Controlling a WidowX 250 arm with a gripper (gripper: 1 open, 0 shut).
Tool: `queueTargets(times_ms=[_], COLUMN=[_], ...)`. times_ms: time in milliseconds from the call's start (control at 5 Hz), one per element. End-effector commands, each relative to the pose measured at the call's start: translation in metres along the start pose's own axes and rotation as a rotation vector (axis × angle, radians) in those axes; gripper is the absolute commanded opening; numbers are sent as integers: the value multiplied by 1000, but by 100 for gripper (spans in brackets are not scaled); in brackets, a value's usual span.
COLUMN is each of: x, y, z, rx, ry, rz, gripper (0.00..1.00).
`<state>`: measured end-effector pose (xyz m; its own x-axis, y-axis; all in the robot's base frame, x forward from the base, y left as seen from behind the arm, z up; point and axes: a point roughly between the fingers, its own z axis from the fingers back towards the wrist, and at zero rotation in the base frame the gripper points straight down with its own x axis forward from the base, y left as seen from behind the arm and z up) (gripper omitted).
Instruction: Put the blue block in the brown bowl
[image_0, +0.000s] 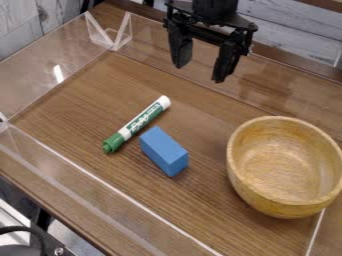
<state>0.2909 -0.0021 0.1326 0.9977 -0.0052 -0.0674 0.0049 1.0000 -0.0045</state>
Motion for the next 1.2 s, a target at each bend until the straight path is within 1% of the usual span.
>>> queueTargets(times_ms=[0,200,400,600,1000], x=[-7,-28,-49,-60,-60], y=[-2,-6,-8,-6,-2], z=[-8,-12,-12,-16,-31], rx=[-8,-31,-51,-72,-95], ry=[13,-9,-36,-59,-77], rz=[64,221,380,543,710], gripper=[100,100,100,100,100])
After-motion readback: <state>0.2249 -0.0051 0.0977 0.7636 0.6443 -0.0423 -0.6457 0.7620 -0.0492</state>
